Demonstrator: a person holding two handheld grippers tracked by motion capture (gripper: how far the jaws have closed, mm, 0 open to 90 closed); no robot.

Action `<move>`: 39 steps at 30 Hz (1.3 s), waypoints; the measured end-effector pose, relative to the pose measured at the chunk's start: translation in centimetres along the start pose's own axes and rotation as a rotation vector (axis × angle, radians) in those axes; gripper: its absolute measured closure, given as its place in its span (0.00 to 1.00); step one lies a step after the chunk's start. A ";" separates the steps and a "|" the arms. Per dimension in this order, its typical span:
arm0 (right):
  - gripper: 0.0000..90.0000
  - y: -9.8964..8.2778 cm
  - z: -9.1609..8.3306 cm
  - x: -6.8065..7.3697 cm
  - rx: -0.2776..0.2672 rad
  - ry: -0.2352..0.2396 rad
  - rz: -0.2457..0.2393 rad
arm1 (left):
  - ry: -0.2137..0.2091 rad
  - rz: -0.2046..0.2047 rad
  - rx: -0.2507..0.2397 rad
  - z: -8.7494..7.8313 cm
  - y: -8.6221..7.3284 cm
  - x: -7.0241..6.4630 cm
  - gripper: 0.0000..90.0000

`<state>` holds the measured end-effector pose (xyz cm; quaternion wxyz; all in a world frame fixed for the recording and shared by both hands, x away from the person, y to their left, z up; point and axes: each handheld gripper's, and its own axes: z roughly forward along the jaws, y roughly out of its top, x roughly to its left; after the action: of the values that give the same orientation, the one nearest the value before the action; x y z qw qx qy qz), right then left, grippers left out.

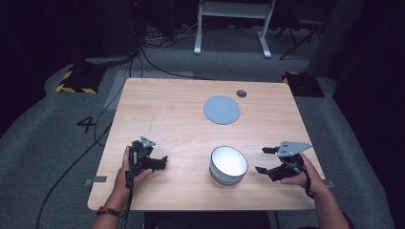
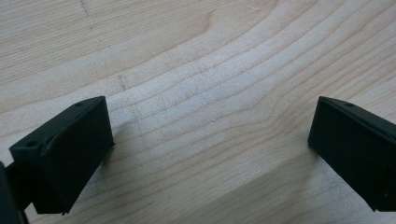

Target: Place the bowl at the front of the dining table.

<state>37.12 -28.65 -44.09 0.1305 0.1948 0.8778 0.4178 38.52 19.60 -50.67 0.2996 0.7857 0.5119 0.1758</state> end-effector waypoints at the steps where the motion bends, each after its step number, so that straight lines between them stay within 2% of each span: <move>1: 0.23 0.1 0.0 0.1 -0.007 0.009 -0.006 | 0.000 0.000 -0.001 0.0 0.0 0.0 0.00; 2: 0.23 0.2 -0.1 0.2 -0.008 0.022 0.001 | 0.000 0.000 -0.001 0.0 0.0 0.0 0.00; 5: 0.23 0.4 -0.1 0.5 -0.010 0.020 -0.025 | 0.000 0.000 0.000 0.0 0.0 0.0 0.00; 16: 0.23 1.3 0.0 1.7 -0.014 0.052 -0.054 | 0.001 0.000 -0.001 0.0 0.0 0.0 0.00; 25: 0.24 2.0 -0.2 2.6 -0.038 0.074 -0.065 | 0.000 -0.001 -0.001 0.0 0.0 0.0 0.00; 28: 0.24 2.3 -0.2 2.9 -0.048 0.095 -0.074 | 0.000 -0.001 -0.001 0.0 0.0 0.0 0.00; 35: 0.24 3.0 -0.3 3.7 -0.042 0.108 -0.091 | 0.001 -0.001 -0.001 0.0 0.0 0.0 0.00; 39: 0.24 3.3 -0.3 3.9 -0.058 0.109 -0.097 | 0.001 -0.001 -0.001 0.0 0.0 0.0 0.00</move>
<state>34.28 -25.16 -41.56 0.1080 0.1251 0.8794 0.4464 38.51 19.59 -50.68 0.3000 0.7851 0.5123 0.1763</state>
